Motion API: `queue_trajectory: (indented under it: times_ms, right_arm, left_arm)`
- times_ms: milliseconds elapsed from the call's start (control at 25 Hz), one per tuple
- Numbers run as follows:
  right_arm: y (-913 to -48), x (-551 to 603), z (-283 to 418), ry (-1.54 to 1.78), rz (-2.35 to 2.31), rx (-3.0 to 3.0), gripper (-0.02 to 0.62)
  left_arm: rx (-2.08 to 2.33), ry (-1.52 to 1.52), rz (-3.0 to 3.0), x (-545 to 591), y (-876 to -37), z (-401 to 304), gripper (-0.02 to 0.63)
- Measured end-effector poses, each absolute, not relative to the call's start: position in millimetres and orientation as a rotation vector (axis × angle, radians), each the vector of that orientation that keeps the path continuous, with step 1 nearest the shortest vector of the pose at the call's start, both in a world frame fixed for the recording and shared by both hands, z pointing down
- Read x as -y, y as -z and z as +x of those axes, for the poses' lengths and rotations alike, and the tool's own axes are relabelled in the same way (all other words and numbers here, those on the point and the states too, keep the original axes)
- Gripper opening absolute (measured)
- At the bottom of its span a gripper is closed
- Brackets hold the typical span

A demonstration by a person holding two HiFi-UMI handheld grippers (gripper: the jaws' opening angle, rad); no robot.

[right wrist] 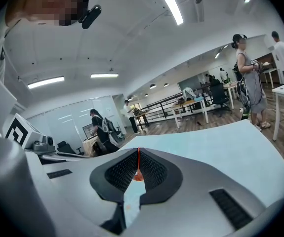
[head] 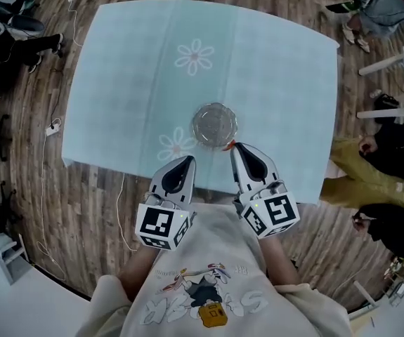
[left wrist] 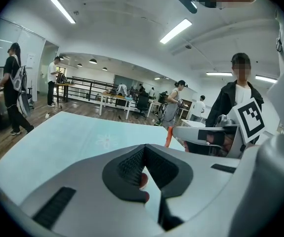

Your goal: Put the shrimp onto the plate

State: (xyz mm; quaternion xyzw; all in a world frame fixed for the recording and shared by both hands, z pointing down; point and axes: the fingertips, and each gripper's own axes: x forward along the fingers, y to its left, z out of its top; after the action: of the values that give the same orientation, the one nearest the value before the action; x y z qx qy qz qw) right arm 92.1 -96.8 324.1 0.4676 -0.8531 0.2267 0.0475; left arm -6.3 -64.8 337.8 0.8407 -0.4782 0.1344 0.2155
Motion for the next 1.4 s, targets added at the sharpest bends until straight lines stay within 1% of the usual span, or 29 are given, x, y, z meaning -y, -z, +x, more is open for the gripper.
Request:
queue_trajectory:
  times_ms: [320, 520, 760, 1400]
  right_arm:
    - [-357, 107, 98, -0.691, 1.254, 2.618, 0.031]
    - [-379, 111, 102, -0.733, 1.247, 2.576, 0.031]
    - [-399, 116, 98, -0.724, 1.193, 2.55, 0.029]
    - [-447, 131, 89, -0.69, 1.107, 2.509, 0.029]
  left_arm:
    - [1.367, -0.373, 2.211, 64, -377, 8, 0.008]
    - [1.362, -0.402, 2.206, 71, -393, 11, 0.008]
    - [1.432, -0.398, 2.162, 85, -408, 1, 0.008]
    - [1.4, -0.433, 2.129, 88, -461, 7, 0.008]
